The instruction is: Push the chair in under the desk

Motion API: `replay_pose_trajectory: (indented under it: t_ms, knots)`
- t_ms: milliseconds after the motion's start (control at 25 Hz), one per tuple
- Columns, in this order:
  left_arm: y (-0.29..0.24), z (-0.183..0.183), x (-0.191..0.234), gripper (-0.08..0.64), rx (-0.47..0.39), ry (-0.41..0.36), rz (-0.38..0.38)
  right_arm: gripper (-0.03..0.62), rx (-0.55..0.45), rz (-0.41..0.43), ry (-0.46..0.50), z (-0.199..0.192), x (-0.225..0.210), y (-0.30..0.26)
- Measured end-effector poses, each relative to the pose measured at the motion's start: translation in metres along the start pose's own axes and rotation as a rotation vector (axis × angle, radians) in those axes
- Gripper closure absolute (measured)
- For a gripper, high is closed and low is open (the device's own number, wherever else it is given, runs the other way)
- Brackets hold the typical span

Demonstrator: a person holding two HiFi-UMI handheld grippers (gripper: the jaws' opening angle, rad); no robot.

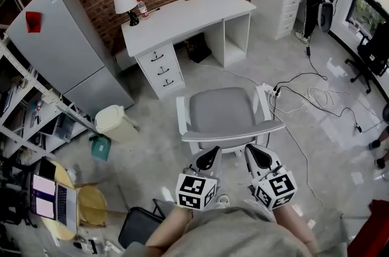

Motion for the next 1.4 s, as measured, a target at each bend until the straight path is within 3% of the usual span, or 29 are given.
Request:
replay_pose_trajectory:
  t_ms: [600, 1000, 1240, 1400]
  knots:
    - [-0.027, -0.023, 0.008, 0.549, 0.088, -0.116, 0.000, 0.583, 0.112, -0.036, 0.157, -0.013, -0.040, -0.008]
    - [-0.063, -0.029, 0.017, 0.549, 0.145, -0.132, -0.023, 0.583, 0.245, 0.058, 0.232, -0.033, -0.067, -0.031]
    - [-0.084, -0.043, 0.016, 0.537, 0.228, -0.240, -0.072, 0.581, 0.307, 0.133, 0.251, -0.044, -0.082, -0.042]
    - [-0.091, -0.058, 0.021, 0.453, 0.309, -0.339, -0.101, 0.579, 0.376, 0.208, 0.275, -0.053, -0.087, -0.047]
Point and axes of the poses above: the fingertips, and each gripper's own axes: y backward along the fingers, x to its left, z out of its top, the point moved 2 cm from there along y, backward along the fingers, and after that the axes turned 7 degrees about z, right-handed, at the moved point
